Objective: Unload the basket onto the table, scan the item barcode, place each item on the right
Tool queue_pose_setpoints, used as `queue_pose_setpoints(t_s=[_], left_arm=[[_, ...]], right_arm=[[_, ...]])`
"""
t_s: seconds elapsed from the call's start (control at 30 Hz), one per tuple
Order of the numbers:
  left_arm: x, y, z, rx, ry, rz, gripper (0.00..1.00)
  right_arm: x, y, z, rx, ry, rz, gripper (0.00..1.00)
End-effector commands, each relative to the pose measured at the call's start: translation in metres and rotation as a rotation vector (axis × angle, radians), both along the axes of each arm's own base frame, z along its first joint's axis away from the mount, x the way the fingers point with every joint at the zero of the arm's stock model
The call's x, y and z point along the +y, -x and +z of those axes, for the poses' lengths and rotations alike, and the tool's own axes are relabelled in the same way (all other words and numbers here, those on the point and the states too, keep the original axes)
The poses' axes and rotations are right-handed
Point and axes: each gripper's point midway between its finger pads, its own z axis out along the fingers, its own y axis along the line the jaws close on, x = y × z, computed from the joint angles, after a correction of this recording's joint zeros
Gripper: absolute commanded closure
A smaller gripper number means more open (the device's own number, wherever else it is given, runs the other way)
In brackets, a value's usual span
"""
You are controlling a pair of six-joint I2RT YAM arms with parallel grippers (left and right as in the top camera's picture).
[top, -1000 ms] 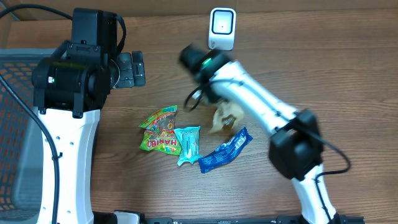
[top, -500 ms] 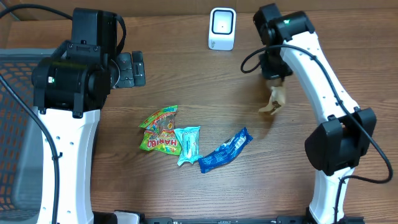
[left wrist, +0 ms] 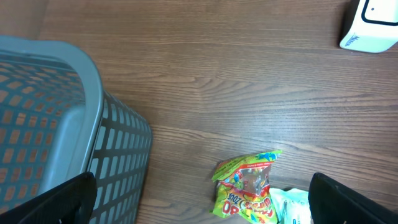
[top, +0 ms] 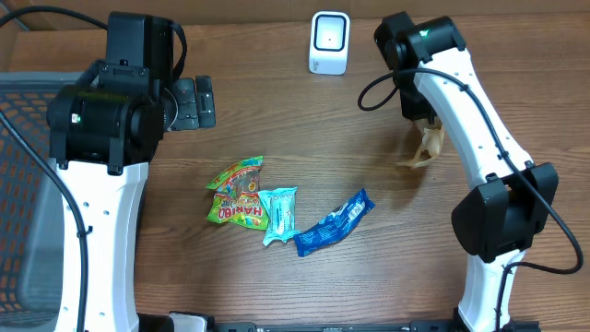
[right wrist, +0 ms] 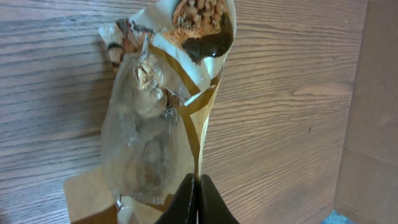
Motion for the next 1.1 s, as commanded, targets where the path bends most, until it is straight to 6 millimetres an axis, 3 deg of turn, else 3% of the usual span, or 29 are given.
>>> queue_pose_setpoints(t_s=[0.0,0.1,0.3,0.63,0.77,0.83,0.87,0.9,0.97,1.07], left_arm=[[0.003,-0.002,0.005,-0.012,-0.022,-0.006,0.00],[0.003,-0.002,0.005,-0.012,-0.022,-0.006,0.00],[0.003,-0.002,0.005,-0.012,-0.022,-0.006,0.01],[0.003,-0.002,0.005,-0.012,-0.022,-0.006,0.01],[0.003,-0.002,0.005,-0.011,-0.022,-0.006,0.00],[0.003,-0.002,0.005,-0.011,-0.022,-0.006,0.00],[0.003,-0.002,0.005,-0.012,-0.022,-0.006,0.01],[0.003,-0.002,0.005,-0.012,-0.022,-0.006,0.00],[0.003,-0.002,0.005,-0.012,-0.022,-0.006,0.01],[0.003,-0.002,0.005,-0.012,-0.022,-0.006,0.00]], right_arm=[[0.011,0.006,-0.004,-0.010,0.030,0.024,0.96],[0.014,0.009,-0.015,0.007,0.049,0.038,0.96],[0.011,0.010,-0.014,-0.003,0.080,0.025,0.96],[0.044,0.015,-0.018,-0.001,0.041,0.092,0.96],[0.053,0.012,-0.027,0.000,-0.072,0.063,0.95],[0.053,0.007,-0.034,0.001,-0.166,0.025,0.63],[0.054,0.003,-0.041,0.021,-0.294,-0.014,0.30],[0.054,0.001,-0.045,0.032,-0.362,-0.035,0.23],[0.055,-0.003,-0.048,0.052,-0.483,-0.047,0.24],[0.049,-0.010,-0.046,0.022,-0.445,-0.030,0.24]])
